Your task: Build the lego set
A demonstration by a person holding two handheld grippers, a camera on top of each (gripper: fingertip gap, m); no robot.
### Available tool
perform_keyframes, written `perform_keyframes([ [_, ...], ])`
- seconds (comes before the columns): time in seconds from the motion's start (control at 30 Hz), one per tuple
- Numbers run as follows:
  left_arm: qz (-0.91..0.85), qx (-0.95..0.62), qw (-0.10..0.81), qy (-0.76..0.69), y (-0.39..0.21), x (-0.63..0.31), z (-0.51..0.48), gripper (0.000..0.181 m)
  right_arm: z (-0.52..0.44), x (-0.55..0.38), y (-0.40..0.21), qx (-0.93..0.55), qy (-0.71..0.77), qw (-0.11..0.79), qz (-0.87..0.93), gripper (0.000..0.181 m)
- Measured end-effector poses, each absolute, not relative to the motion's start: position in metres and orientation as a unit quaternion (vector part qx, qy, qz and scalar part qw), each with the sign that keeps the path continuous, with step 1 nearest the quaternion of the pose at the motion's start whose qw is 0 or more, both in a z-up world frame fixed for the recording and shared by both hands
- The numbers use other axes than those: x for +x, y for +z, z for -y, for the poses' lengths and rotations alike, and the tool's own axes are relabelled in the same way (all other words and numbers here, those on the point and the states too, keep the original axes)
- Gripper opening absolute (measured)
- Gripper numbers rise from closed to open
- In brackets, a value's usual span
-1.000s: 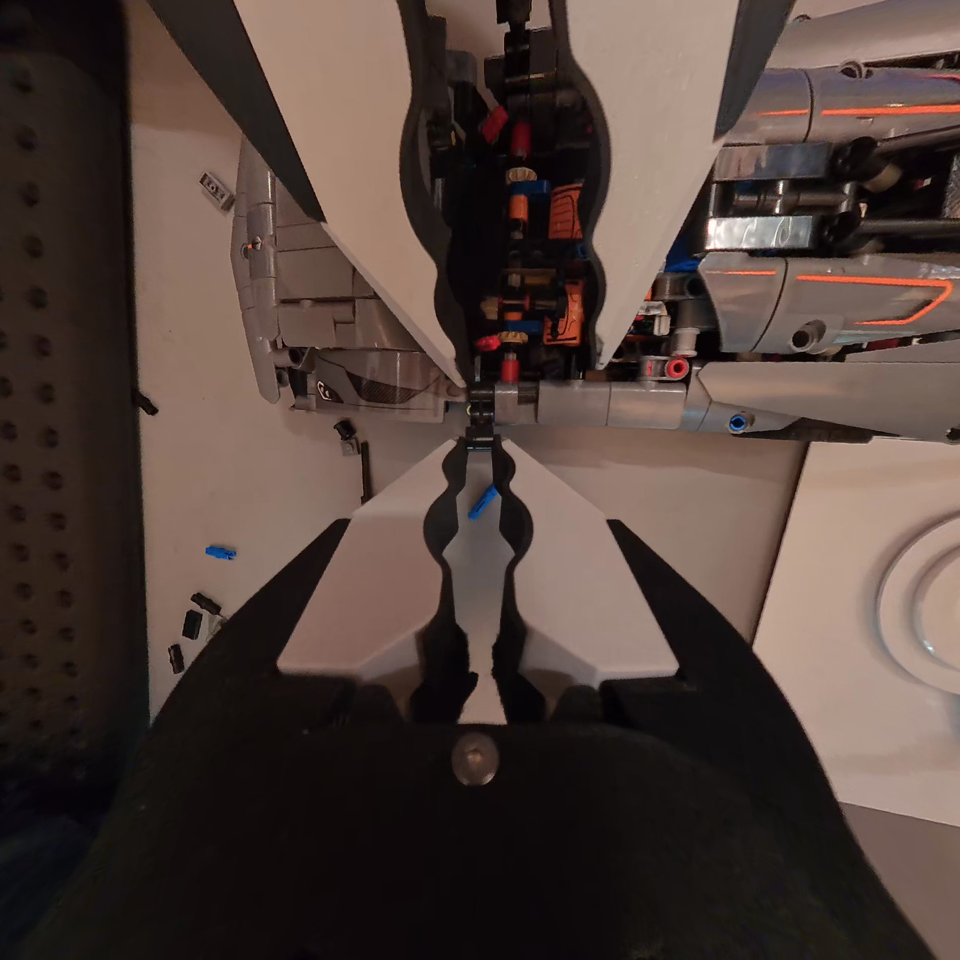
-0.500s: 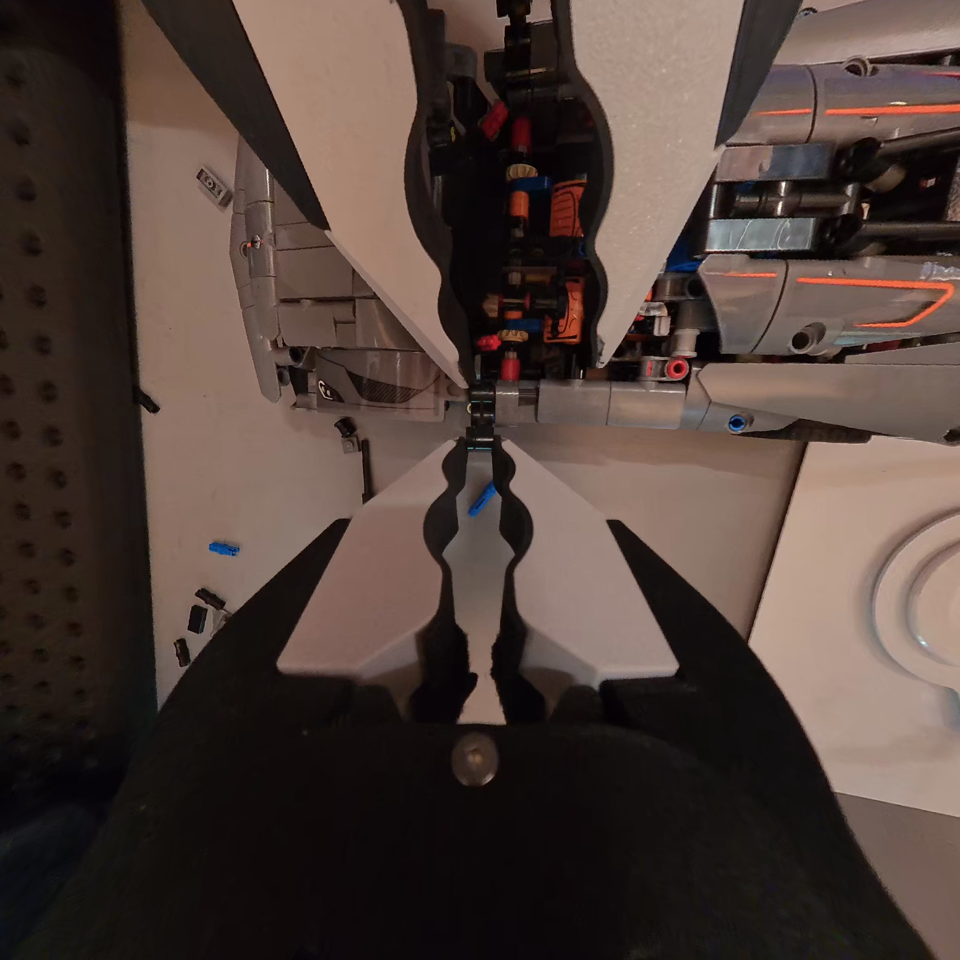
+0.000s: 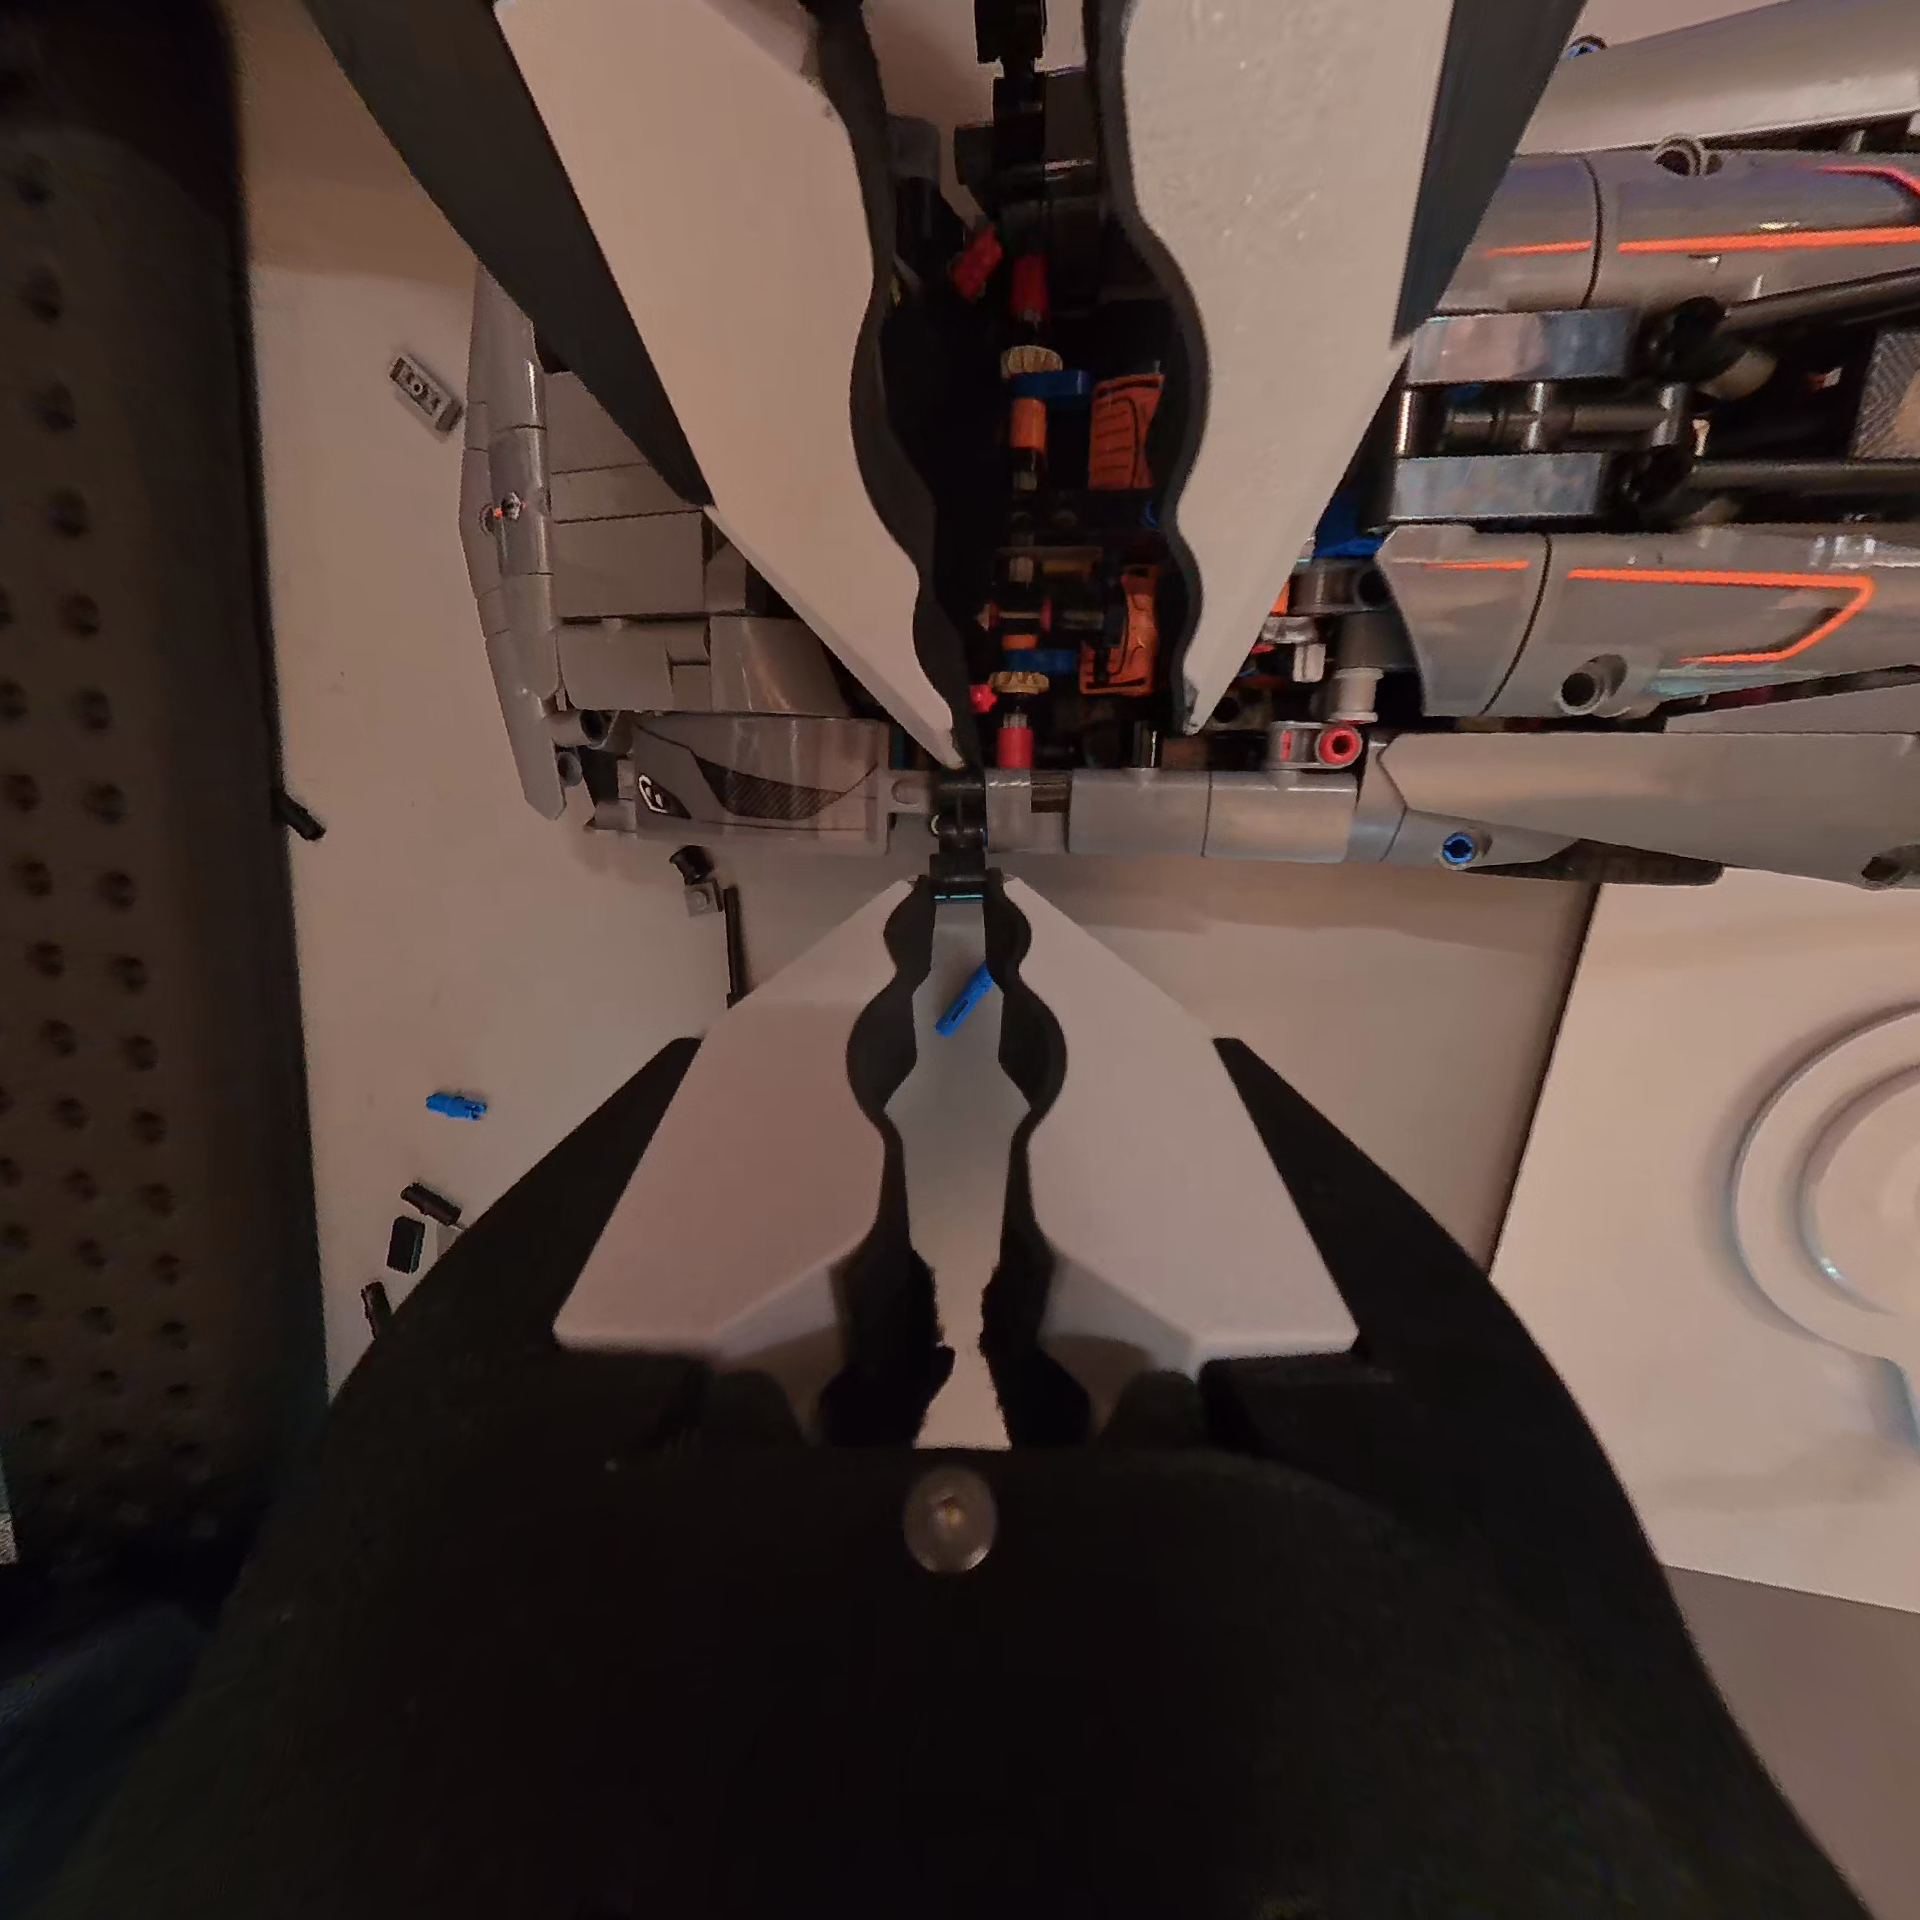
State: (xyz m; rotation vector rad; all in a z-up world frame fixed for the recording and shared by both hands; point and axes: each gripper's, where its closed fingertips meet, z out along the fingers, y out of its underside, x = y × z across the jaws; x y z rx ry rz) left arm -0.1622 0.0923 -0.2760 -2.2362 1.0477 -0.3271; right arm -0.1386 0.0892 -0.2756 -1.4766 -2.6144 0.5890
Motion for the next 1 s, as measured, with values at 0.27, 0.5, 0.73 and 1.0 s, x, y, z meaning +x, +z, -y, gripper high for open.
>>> perform_keyframes([
  [0.27, -0.396, -0.849, 0.323, -0.134, -0.2746, -0.1620, -0.0916, 0.034, -0.0880, -0.1370, -0.2764, -0.481, 0.192, 0.036, 0.855, 0.007],
  [0.5, -0.390, -0.849, 0.328, -0.140, -0.2708, -0.1620, -0.0919, 0.040, -0.0888, -0.1368, -0.2778, -0.482, 0.190, 0.035, 0.854, 0.007],
  [0.73, -0.388, -0.845, 0.335, -0.152, -0.2674, -0.1580, -0.0932, 0.044, -0.0883, -0.1374, -0.2793, -0.482, 0.191, 0.033, 0.854, 0.007],
  [1.0, -0.388, -0.847, 0.329, -0.157, -0.2709, -0.1564, -0.0932, 0.046, -0.0882, -0.1376, -0.2795, -0.484, 0.194, 0.031, 0.853, 0.007],
])
